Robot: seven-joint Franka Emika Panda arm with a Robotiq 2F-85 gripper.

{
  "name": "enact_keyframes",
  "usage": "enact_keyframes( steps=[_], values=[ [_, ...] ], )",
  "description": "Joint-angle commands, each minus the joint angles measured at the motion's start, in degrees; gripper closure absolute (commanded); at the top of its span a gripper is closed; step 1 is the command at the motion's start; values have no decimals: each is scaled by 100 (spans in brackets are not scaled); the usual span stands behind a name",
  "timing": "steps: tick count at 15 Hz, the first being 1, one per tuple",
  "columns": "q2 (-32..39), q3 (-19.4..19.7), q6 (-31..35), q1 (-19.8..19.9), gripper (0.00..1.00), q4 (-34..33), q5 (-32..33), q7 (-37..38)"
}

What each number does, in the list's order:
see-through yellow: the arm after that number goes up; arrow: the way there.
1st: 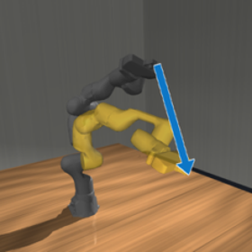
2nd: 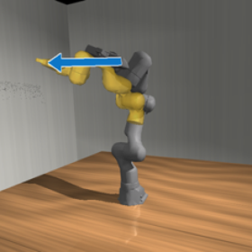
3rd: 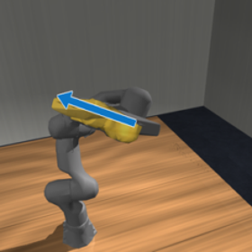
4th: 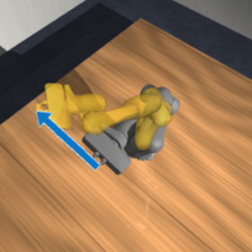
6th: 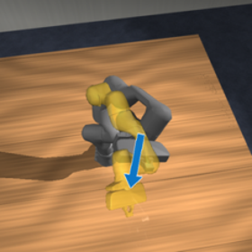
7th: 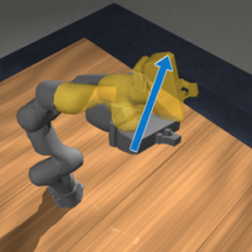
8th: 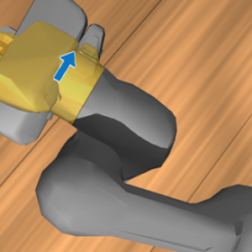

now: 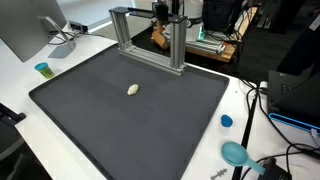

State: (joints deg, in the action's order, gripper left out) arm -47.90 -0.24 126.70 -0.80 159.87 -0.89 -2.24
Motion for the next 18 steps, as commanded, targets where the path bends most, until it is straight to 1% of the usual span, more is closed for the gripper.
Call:
enact_keyframes(
  steps=[1,18],
  values=[
    [18,15,-31,-18,0,65,17,15],
    [90,15,-30,-18,0,133,17,15]
  ],
)
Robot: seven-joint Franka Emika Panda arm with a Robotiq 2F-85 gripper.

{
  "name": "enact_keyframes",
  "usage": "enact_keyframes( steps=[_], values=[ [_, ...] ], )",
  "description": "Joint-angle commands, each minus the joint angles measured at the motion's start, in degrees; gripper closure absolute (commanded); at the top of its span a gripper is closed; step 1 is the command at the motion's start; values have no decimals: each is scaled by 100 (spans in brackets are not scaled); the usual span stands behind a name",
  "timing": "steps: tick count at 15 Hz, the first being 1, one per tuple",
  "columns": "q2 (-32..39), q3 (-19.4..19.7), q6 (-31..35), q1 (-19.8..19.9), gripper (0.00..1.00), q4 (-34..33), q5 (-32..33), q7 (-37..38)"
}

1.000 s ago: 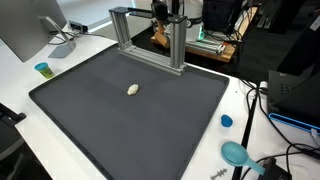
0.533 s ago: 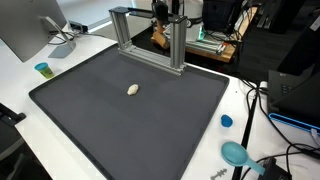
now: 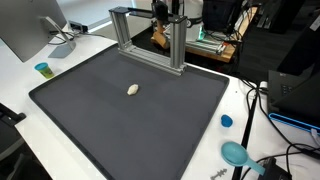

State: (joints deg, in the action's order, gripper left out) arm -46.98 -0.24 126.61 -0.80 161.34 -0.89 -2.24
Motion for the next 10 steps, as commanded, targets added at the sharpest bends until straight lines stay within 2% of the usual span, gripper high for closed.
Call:
enact_keyframes(
  steps=[1,2,7,10],
  values=[
    [-1,15,-21,-18,0,-14,17,15],
    [8,-44,-45,34,0,-19,109,44],
    [-106,-241,-981,552,0,-578,820,383],
    [45,-485,-1318,737,0,-877,667,1303]
  ],
)
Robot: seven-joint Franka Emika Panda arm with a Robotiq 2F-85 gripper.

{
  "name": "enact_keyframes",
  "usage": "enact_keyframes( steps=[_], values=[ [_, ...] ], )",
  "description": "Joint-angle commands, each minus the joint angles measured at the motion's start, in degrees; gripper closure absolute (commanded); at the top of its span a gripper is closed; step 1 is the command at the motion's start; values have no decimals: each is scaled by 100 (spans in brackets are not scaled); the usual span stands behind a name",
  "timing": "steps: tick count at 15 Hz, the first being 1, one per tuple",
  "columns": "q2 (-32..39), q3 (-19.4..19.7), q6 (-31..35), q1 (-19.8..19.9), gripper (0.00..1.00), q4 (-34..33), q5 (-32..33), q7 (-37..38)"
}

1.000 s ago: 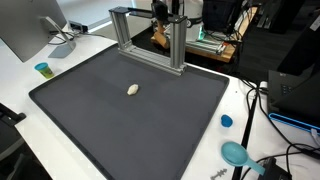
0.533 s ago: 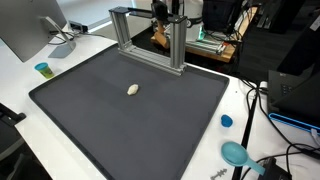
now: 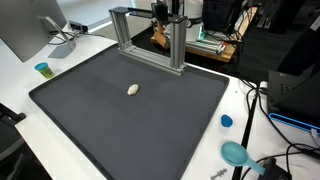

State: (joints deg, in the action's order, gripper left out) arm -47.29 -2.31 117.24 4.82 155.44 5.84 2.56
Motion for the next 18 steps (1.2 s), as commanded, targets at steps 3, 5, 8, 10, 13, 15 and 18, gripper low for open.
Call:
enact_keyframes(
  steps=[3,5,8,10,13,15,18],
  values=[
    [214,-552,-564,229,0,-522,-178,1774],
    [301,-699,-614,211,0,-667,-222,2257],
    [198,-638,-456,97,0,-543,-209,2144],
    [266,-624,-456,64,0,-626,-318,2145],
    [330,-851,-385,256,0,-632,-167,2627],
    [383,-1034,-401,381,0,-631,-157,3129],
    [482,-1070,-175,263,0,-542,-307,3360]
  ],
)
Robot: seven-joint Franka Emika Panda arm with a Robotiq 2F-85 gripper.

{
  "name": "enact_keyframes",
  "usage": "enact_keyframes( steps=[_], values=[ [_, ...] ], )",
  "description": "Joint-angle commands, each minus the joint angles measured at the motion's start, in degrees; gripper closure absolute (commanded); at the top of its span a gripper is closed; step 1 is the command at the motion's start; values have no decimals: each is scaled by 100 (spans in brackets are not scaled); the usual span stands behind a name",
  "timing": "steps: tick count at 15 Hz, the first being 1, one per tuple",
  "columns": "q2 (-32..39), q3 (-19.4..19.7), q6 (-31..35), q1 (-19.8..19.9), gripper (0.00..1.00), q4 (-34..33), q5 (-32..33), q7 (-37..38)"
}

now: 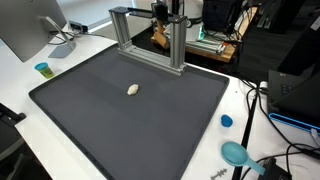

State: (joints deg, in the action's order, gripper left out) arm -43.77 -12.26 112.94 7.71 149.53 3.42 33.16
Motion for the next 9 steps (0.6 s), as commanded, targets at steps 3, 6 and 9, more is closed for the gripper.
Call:
enact_keyframes(
  steps=[3,6,9],
  values=[
    [288,177,667,-131,0,74,-181,54],
    [278,91,555,-77,0,45,-40,148],
    [304,125,574,-78,0,45,-49,137]
  ],
)
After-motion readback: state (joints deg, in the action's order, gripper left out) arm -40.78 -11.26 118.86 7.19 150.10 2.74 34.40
